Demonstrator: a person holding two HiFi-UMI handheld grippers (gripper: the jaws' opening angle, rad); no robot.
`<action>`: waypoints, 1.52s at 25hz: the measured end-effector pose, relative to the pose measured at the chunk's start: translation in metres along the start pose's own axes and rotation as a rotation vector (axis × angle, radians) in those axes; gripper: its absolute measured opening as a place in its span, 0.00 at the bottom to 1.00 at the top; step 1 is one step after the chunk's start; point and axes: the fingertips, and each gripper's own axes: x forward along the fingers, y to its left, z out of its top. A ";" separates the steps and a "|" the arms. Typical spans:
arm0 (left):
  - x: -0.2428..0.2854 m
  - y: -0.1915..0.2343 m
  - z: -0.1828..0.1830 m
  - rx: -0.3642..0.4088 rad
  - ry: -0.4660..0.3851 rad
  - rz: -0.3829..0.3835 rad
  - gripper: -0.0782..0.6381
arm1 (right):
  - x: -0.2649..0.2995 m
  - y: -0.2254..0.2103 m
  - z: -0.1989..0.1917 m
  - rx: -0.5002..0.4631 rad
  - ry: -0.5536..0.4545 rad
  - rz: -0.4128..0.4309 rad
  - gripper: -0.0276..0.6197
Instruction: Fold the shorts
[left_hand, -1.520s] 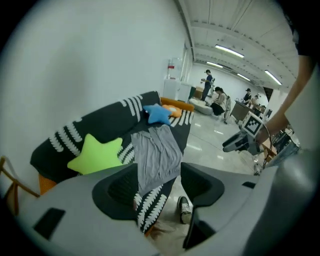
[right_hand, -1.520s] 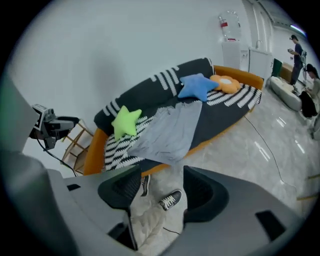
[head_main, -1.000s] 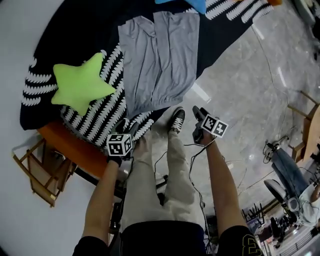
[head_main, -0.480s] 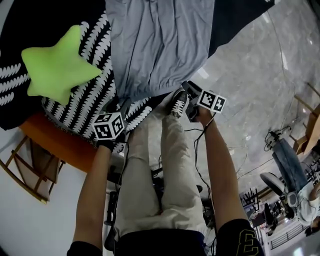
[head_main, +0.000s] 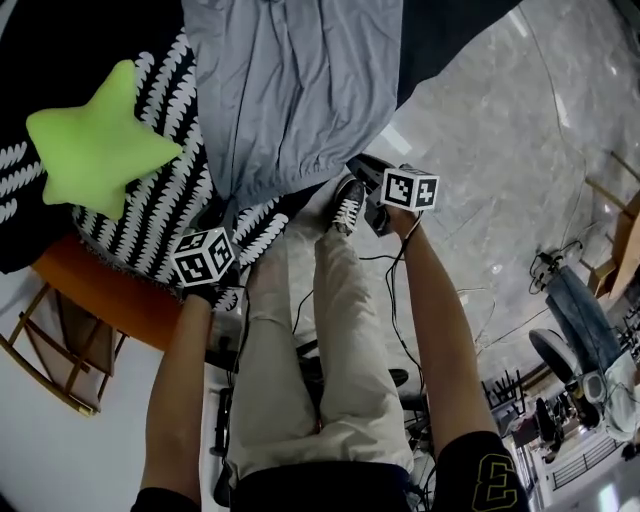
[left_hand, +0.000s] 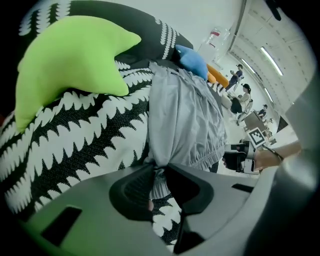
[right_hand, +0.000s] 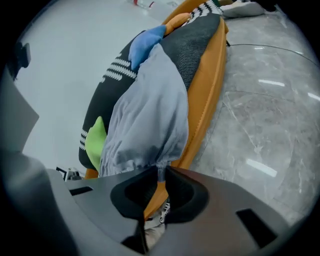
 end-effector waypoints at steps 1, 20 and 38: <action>0.000 0.000 0.000 -0.003 -0.001 -0.003 0.22 | 0.000 0.002 0.000 -0.022 0.016 0.000 0.12; -0.179 -0.095 0.048 0.022 0.068 -0.192 0.15 | -0.210 0.144 0.025 -0.072 -0.038 -0.158 0.11; -0.438 -0.200 0.282 0.151 0.014 -0.419 0.15 | -0.404 0.396 0.192 -0.294 -0.159 -0.202 0.11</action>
